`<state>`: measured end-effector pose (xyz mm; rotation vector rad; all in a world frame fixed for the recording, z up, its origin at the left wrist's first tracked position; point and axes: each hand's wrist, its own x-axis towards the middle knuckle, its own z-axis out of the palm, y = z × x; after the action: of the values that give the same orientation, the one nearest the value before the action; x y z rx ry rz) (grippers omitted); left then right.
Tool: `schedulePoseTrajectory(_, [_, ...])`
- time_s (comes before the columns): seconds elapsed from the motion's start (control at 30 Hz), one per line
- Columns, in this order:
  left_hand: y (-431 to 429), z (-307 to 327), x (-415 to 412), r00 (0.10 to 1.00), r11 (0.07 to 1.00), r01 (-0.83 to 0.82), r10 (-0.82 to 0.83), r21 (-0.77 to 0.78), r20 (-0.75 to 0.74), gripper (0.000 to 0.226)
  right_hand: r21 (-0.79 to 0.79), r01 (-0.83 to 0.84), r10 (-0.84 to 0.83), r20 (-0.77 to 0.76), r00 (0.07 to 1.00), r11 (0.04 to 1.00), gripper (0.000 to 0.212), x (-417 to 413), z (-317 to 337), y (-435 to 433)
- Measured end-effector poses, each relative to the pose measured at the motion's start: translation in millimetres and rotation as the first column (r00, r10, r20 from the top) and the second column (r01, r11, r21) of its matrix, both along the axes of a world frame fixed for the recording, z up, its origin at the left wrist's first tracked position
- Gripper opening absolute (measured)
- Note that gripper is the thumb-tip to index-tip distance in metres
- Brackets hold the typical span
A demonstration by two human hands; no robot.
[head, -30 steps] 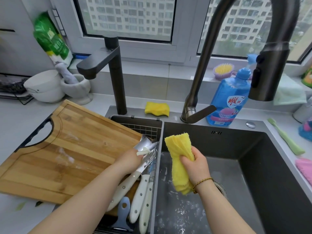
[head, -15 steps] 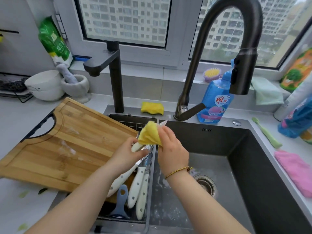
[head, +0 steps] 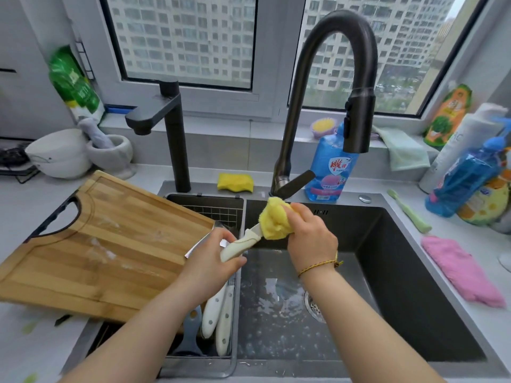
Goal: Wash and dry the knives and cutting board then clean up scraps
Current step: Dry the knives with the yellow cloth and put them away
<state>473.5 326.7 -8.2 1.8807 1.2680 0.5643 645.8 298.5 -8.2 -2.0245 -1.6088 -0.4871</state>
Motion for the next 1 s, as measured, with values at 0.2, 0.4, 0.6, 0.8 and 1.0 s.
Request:
schedulePoseTrajectory(0.2, [2.0, -1.1, 1.9, 1.0, 1.0, 0.009, -0.009, -0.008, 0.03, 0.02, -0.074, 0.158, -0.175, -0.417, 0.892, 0.985, 0.046, 38.5, 2.9, -5.8])
schedulePoseTrajectory(0.4, [14.6, 4.2, 9.1, 0.993, 0.985, -0.055, 0.072, -0.166, 0.099, 0.035, 0.101, 0.232, -0.078, -0.752, 0.655, 0.968, 0.034, 42.4, 0.3, -4.9])
schedulePoseTrajectory(0.6, [25.4, 4.6, 14.8, 0.958, 0.945, -0.038, 0.128, -0.326, 0.257, 0.025, 0.157, 0.114, -0.005, -0.567, 0.823, 0.981, 0.033, 6.5, -6.6, 5.8])
schedulePoseTrajectory(0.8, [26.4, -1.8, 14.6, 0.951, 0.955, -0.064, 0.146, -0.289, 0.272, 0.041, 0.006, -0.204, 0.201, -0.187, 0.962, 0.979, 0.042, -22.0, -18.6, 14.9])
schedulePoseTrajectory(1.0, [19.6, -3.5, 12.5, 0.944, 0.958, -0.014, 0.107, -0.288, 0.311, 0.045, -0.001, -0.171, 0.17, -0.059, 0.984, 0.985, 0.032, 0.0, -14.9, 19.2])
